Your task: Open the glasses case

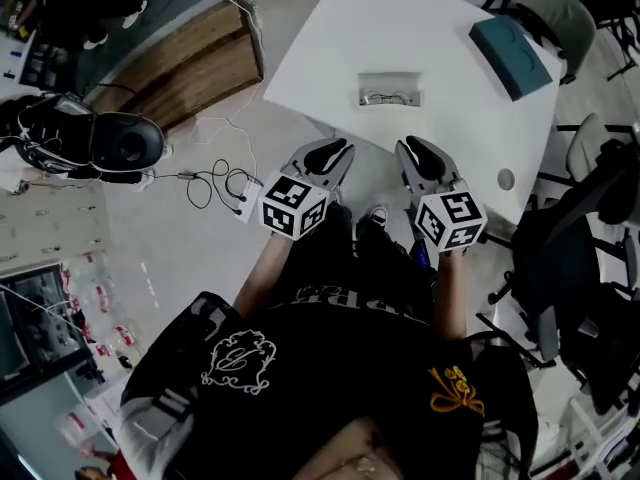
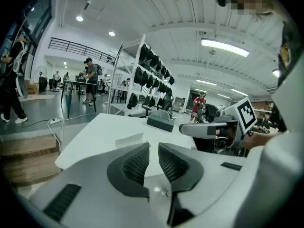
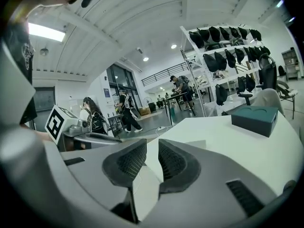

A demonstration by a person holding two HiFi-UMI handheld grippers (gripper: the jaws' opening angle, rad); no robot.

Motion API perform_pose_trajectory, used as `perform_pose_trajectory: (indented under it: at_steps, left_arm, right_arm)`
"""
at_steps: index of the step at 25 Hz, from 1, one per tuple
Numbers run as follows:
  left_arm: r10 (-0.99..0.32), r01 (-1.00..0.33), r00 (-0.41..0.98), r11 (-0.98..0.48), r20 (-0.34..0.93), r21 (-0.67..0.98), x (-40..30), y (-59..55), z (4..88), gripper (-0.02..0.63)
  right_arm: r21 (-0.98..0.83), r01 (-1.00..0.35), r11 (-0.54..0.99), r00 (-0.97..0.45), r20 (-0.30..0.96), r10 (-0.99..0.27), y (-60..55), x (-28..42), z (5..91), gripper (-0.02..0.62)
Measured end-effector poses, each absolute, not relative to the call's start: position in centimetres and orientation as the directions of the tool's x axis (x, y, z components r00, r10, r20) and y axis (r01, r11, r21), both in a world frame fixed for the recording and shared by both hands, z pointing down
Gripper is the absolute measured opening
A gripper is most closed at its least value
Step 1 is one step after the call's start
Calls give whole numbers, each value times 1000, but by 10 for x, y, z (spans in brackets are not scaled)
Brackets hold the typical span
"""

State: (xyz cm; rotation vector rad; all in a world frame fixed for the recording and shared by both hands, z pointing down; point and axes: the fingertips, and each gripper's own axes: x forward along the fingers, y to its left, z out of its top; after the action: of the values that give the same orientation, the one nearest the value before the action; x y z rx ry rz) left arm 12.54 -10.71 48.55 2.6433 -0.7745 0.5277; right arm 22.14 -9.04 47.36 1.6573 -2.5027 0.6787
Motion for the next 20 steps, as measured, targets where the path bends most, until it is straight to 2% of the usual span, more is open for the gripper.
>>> perform_pose_trajectory:
  at_steps: [8, 20]
  left_arm:
    - [-425, -532, 799, -829, 426, 171, 105, -99, 474, 67]
    - [-361, -439, 861, -882, 357, 168, 23, -50, 450, 67]
  right_arm:
    - [-327, -897, 298, -395, 287, -873, -76, 198, 470, 89]
    - [-354, -909, 220, -321, 257, -912, -21, 107, 449, 89]
